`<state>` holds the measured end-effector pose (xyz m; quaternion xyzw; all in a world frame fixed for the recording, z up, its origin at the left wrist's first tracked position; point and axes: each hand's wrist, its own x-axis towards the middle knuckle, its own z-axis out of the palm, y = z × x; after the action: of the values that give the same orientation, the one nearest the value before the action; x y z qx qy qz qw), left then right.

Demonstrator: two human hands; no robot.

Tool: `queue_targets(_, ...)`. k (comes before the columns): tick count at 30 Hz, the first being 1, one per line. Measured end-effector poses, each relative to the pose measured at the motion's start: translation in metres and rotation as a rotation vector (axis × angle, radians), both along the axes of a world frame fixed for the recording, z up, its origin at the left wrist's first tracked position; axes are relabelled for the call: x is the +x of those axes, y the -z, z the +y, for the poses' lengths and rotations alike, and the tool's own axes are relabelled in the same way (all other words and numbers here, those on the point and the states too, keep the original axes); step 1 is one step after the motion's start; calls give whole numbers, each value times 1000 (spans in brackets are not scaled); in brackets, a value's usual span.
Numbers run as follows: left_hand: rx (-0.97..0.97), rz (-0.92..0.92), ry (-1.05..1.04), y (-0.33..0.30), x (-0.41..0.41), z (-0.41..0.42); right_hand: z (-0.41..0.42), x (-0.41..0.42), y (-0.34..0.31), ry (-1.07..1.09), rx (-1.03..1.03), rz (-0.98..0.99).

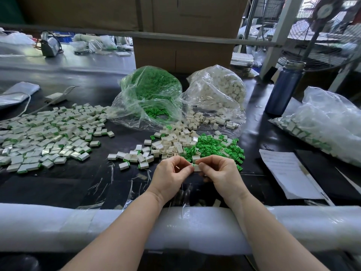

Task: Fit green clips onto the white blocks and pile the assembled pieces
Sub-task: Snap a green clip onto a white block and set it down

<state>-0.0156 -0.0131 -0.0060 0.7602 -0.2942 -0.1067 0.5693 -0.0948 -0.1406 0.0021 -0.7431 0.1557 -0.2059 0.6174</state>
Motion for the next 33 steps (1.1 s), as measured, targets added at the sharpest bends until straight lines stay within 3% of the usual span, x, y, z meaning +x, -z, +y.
queue_targets(8, -63, 16, -57, 0, 0, 0, 2, -1, -1, -14, -78, -7)
queue_targets(16, -142, -84, -614, 0, 14, 10, -1, 0, 1, 150, -178, 13)
queue_targets(19, -104, -100, -730, -3, 18, 13, -2, -1, 1, 194, -247, 12)
queue_targets(27, 86, -58, -726, 0, 18, 13, -6, 1, 6, 334, -410, 87)
queue_targets(33, 239, -126, -690, -1, 14, 13, -7, 1, 8, 391, -524, 199)
